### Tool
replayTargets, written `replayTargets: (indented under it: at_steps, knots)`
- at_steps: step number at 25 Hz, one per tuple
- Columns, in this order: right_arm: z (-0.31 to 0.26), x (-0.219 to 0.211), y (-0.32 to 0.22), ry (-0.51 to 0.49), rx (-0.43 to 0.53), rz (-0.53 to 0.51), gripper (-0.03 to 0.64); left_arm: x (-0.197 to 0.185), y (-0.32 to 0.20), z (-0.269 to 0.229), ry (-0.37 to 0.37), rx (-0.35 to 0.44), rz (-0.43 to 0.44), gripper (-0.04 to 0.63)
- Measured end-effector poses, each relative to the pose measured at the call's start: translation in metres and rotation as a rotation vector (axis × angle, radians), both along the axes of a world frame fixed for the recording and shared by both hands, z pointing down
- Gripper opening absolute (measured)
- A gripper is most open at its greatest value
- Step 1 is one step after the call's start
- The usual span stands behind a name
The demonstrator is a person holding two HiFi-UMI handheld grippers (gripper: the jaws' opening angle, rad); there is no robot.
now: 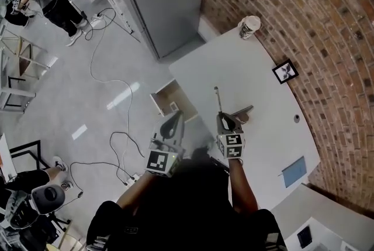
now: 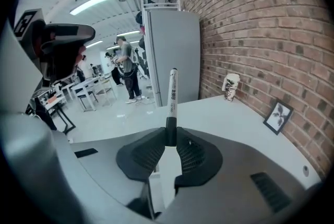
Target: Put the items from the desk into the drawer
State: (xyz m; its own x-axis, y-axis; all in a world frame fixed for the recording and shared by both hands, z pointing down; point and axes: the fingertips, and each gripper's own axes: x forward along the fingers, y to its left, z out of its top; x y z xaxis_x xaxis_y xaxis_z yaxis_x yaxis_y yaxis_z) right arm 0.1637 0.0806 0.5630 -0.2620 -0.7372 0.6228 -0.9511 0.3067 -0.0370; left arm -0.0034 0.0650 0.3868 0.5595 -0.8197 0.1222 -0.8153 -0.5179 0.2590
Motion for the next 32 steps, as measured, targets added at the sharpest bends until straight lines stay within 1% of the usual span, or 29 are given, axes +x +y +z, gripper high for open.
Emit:
replayTargets:
  at_steps: [5,9,12,15,18,21,26,32]
  knots:
    - [-0.006,-0.064,-0.009,0.009,0.015,-0.033,0.060,-0.067,-0.006,0.004,0.011,-0.006,-0.031,0.002]
    - [-0.002,-0.113,-0.017,0.020,0.007,-0.061,0.060,-0.117,-0.014,0.007,0.015,-0.006,-0.039,0.002]
    - [0.000,-0.137,-0.019,0.026,0.003,-0.067,0.061,-0.144,-0.016,0.012,0.016,-0.015,-0.026,0.003]
    - [0.006,-0.157,-0.021,0.043,-0.015,-0.086,0.060,-0.163,-0.020,0.020,0.014,-0.030,-0.010,0.002]
    - [0.020,-0.171,-0.025,0.057,-0.043,-0.117,0.061,-0.172,-0.023,0.030,0.014,-0.045,-0.014,0.002]
    - [0.046,-0.177,-0.031,0.056,-0.089,-0.143,0.060,-0.171,-0.029,0.038,0.010,-0.058,-0.019,0.002]
    - [0.104,-0.183,-0.041,0.022,-0.195,-0.169,0.060,-0.166,-0.047,0.054,-0.015,-0.069,-0.054,0.003]
    - [0.183,-0.189,-0.043,0.023,-0.321,-0.198,0.060,-0.157,-0.070,0.090,-0.023,-0.121,-0.092,0.002]
